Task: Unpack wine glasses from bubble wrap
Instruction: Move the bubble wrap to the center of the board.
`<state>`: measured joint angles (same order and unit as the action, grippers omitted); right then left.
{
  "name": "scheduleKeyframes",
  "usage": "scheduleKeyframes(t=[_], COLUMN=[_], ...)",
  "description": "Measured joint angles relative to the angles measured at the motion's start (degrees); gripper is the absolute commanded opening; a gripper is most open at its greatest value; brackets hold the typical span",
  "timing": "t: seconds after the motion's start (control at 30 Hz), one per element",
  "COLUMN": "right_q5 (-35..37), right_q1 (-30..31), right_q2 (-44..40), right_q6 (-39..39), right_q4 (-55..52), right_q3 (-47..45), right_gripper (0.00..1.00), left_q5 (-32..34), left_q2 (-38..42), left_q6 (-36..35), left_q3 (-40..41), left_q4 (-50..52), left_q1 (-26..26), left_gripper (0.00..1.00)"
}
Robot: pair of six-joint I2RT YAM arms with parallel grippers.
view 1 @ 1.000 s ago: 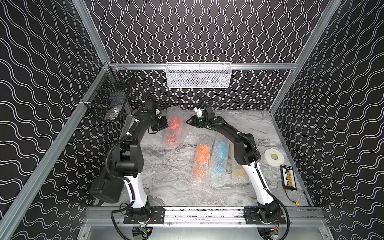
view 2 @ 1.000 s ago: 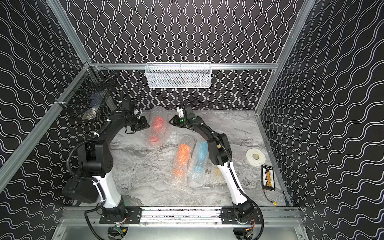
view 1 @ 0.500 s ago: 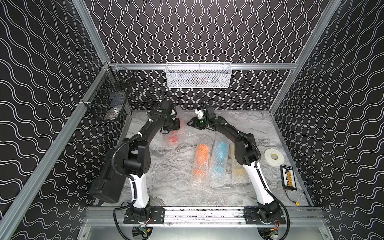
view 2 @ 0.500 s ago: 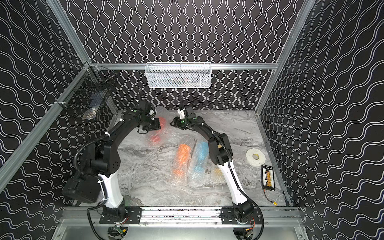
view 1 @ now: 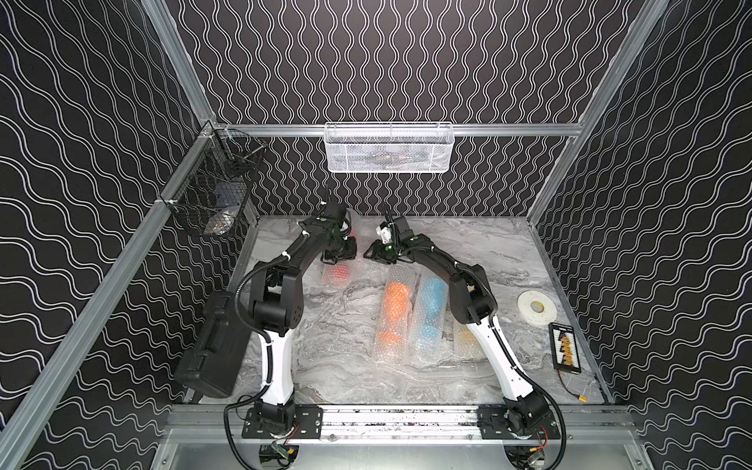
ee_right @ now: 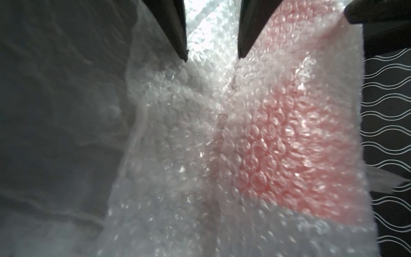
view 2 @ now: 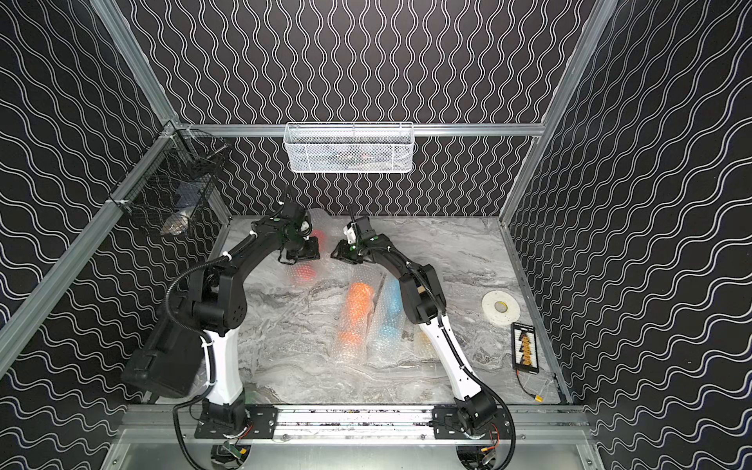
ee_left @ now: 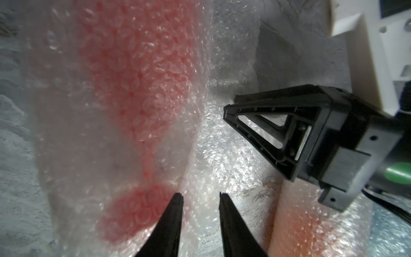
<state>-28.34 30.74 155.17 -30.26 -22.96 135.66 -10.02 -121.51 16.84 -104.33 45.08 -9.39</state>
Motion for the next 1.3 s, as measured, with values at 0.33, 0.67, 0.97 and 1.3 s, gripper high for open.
scheduleKeyframes(t=[0.33, 0.67, 0.97, 1.3], right_q5=[1.95, 2.23, 2.32, 2.29], right_q1=[-0.02, -0.33, -0.48, -0.48], right_q2=[0.02, -0.87, -1.01, -1.01], right_q6=[1.62, 1.84, 1.84, 1.81], right_q4=[-0.61, -0.22, -0.15, -0.17], right_q3=[0.22, -1.31, -1.60, -1.49], right_gripper=[0.39, 0.39, 0.39, 0.39], left_q5=[4.39, 6.84, 7.82, 3.82], left_q2=[-1.03, -0.31, 5.35, 5.79], left_q6=[-1.60, -3.30, -3.87, -2.73], left_q3=[-0.96, -2.60, -3.48, -2.23], left_q4=[2.75, 5.07, 5.92, 5.05], left_q1=[2.91, 8.20, 8.11, 1.05], left_gripper=[0.33, 0.34, 0.35, 0.35])
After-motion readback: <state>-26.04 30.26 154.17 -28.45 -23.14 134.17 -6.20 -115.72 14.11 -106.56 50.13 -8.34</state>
